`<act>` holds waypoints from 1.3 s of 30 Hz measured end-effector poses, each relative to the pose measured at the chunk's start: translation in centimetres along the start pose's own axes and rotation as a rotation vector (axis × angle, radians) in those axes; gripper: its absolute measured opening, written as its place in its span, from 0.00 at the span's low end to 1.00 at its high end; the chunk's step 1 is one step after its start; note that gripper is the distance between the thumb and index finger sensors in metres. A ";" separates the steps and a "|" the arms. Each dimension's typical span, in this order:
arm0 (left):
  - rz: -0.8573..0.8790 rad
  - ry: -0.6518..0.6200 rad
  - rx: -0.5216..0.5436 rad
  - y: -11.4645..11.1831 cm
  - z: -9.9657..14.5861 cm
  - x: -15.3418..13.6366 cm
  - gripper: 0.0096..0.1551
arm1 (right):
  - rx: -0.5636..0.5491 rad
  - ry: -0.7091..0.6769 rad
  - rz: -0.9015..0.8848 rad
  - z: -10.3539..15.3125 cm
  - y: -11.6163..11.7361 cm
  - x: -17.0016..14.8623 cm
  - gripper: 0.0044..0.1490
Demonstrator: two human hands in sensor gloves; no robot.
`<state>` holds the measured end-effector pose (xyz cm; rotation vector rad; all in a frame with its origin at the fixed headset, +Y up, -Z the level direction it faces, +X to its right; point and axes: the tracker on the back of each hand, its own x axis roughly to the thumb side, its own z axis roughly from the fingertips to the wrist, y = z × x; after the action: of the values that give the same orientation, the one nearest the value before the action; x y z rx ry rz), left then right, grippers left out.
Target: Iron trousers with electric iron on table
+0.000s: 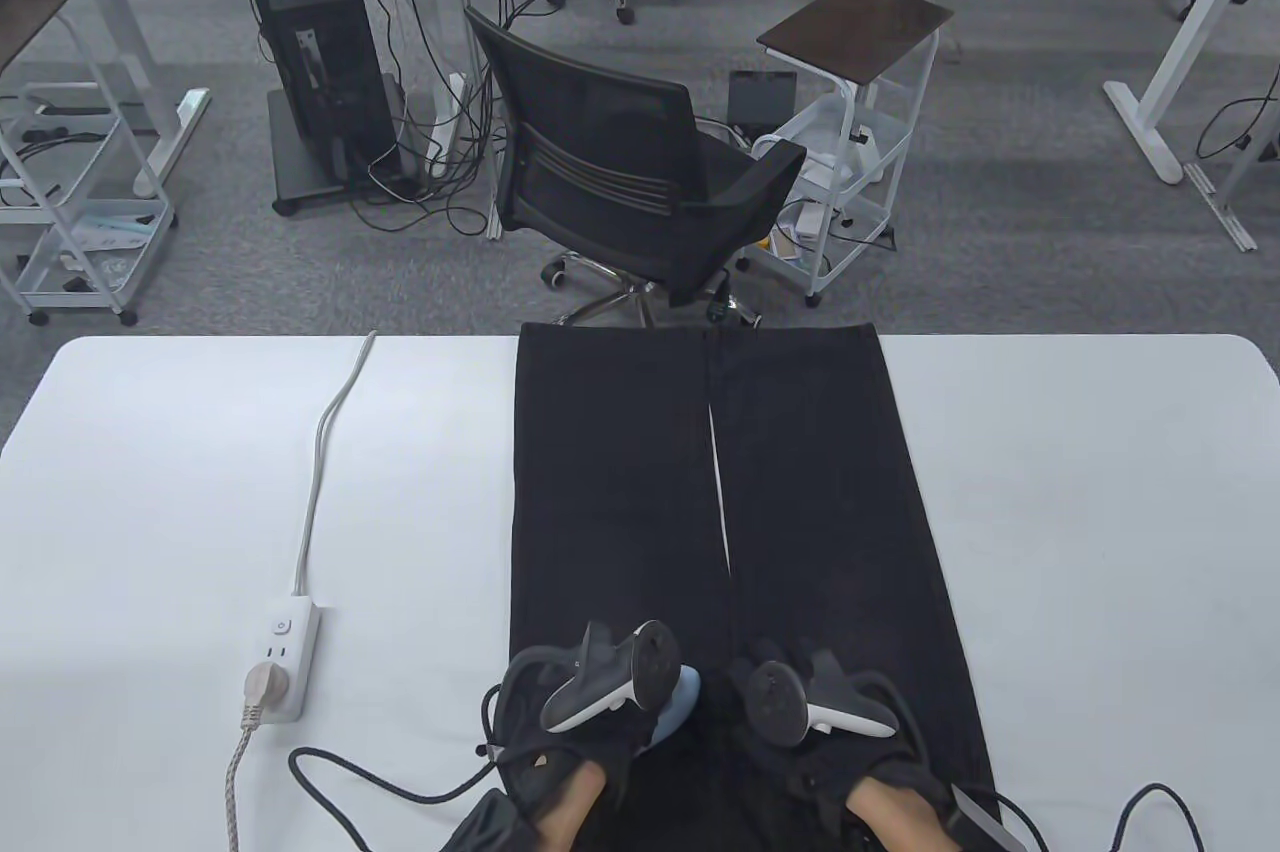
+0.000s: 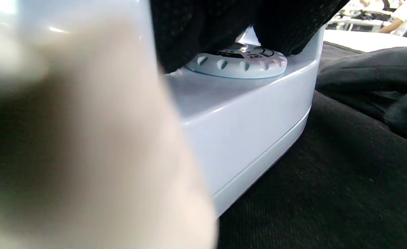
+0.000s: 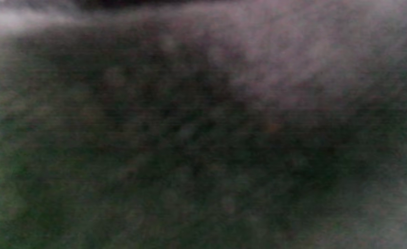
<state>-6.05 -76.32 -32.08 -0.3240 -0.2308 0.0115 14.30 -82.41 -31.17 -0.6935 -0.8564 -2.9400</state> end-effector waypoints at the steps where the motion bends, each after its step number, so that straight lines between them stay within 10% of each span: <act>1: 0.000 0.003 0.002 0.2 -0.4 -0.1 0.25 | 0.001 0.001 0.001 0.0 0.0 0.0 0.45; 21: 0.051 0.206 0.024 4.9 -13.5 -5.3 0.25 | 0.014 0.002 0.003 -0.1 -0.1 0.1 0.46; 39: -0.016 0.078 0.031 1.7 -4.6 -2.0 0.25 | -0.012 -0.018 -0.037 0.0 -0.2 -0.7 0.44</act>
<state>-6.92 -76.28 -37.27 -0.2912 -0.1557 -0.0134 14.91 -82.32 -31.52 -0.7131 -0.8637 -2.9782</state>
